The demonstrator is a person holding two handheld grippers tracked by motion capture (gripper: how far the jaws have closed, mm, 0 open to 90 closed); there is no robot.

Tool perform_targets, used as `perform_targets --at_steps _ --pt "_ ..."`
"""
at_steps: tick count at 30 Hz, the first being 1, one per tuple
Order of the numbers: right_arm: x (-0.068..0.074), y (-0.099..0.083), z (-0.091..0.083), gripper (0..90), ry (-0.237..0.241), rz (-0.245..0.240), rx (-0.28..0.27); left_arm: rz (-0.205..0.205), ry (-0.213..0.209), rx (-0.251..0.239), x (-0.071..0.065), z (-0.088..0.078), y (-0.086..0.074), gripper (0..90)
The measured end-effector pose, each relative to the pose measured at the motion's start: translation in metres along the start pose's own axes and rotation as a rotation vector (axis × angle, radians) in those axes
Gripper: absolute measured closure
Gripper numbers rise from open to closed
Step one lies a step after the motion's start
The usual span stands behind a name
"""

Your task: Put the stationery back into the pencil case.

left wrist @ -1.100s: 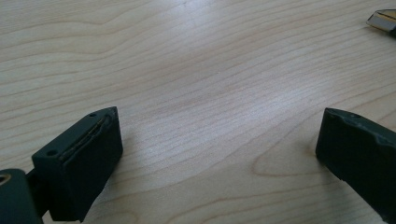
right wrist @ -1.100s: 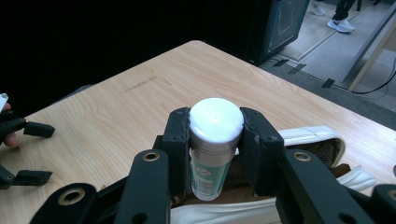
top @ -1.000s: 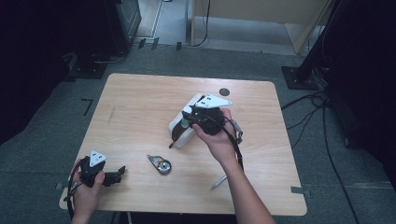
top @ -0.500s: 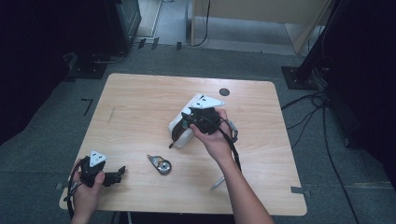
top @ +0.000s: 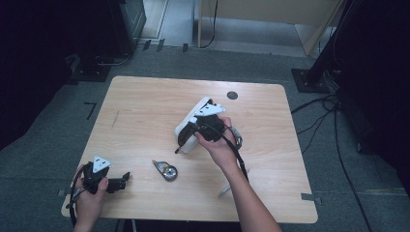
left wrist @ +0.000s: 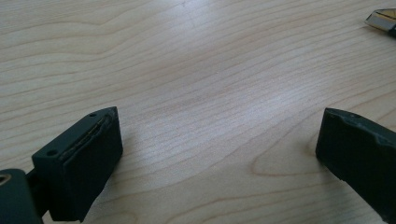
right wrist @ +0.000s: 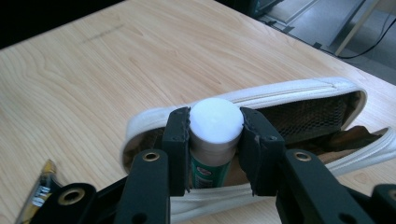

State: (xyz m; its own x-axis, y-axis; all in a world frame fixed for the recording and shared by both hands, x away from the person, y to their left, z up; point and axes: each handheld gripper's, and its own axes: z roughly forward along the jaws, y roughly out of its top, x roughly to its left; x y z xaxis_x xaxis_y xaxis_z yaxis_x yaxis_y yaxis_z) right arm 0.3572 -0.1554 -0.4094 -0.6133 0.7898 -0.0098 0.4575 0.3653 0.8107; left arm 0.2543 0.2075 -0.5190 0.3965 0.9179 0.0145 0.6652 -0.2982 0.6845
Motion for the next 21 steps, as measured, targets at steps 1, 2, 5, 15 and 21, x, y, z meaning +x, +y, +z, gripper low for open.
perform_targets --at_steps 1,2,5,15,21 --pt "0.0 0.0 0.001 65.4 -0.009 -0.002 0.008 0.001 0.0 0.0 0.0 0.0 0.0 0.7" --pt "-0.002 0.0 0.001 65.4 -0.019 -0.003 0.008 0.001 0.0 0.0 0.0 0.0 0.0 0.7" --pt "-0.009 0.001 0.002 65.4 -0.029 0.03 0.008 0.0 0.0 0.0 0.0 0.0 0.0 0.7" --pt "-0.004 -0.002 0.013 65.3 -0.077 0.053 0.067 0.001 0.0 0.0 0.0 0.0 0.0 0.7" --pt "0.007 -0.007 0.02 65.0 -0.027 0.036 0.1 0.002 -0.002 0.0 0.0 0.0 0.0 0.7"
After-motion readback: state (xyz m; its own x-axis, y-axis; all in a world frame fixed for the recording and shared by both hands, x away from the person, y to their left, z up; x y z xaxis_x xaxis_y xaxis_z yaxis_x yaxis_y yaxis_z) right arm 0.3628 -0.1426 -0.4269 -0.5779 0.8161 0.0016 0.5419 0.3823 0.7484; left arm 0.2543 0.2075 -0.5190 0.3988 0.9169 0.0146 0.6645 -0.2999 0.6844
